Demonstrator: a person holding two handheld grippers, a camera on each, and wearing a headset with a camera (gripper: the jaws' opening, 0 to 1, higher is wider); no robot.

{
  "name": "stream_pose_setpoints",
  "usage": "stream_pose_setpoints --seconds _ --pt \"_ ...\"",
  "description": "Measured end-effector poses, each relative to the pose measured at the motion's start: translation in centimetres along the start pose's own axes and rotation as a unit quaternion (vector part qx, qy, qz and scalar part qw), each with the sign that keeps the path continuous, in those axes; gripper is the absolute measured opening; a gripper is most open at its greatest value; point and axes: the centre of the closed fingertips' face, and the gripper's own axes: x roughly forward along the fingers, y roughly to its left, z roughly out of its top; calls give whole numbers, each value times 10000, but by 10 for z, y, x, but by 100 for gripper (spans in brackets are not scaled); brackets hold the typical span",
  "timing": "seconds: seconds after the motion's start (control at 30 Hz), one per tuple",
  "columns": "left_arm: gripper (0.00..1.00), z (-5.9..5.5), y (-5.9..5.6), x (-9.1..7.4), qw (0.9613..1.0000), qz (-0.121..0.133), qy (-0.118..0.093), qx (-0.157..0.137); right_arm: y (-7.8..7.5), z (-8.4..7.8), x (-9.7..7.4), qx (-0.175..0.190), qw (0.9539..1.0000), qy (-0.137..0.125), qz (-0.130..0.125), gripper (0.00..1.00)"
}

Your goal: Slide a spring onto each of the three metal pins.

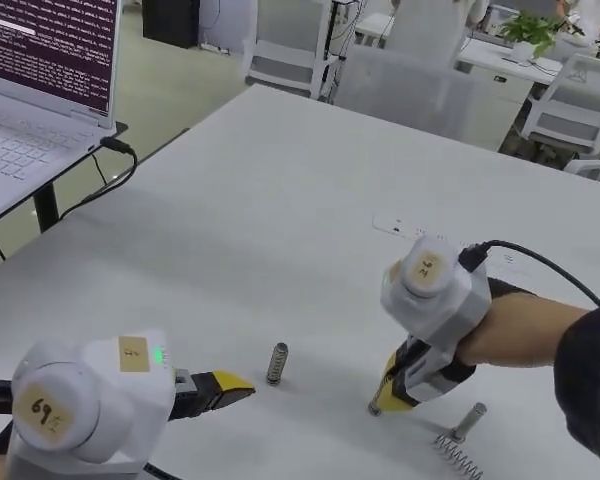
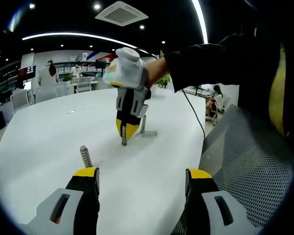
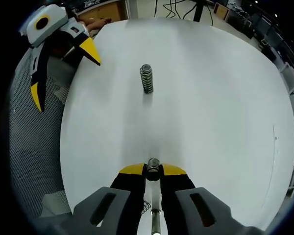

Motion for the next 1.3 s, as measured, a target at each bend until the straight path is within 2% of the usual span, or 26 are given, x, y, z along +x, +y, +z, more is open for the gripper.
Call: stream_pose_setpoints --seconds 0.23,0.63,1.3 --pt "67 1 0 0 10000 12 -15 0 -1 -1 1 -4 10000 9 -20 10" --pt "67 1 0 0 10000 3 -22 6 -3 -4 -3 44 9999 -20 -93 19" --pt "67 2 -1 2 10000 -38 -23 24 -3 -5 -26 253 9987 -328 -292 20"
